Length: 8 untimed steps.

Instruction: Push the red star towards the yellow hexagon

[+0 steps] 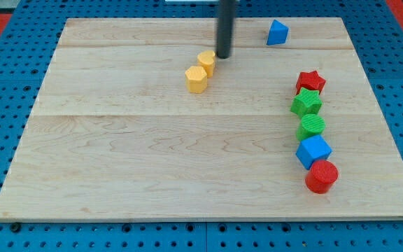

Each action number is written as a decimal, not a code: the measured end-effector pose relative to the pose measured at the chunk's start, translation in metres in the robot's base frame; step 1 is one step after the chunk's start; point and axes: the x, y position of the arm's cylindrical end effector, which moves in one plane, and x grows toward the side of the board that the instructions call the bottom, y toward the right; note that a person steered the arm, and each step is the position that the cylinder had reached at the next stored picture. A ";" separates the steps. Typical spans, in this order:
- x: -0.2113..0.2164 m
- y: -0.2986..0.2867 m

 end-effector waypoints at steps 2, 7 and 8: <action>0.010 0.069; 0.066 0.206; 0.086 0.226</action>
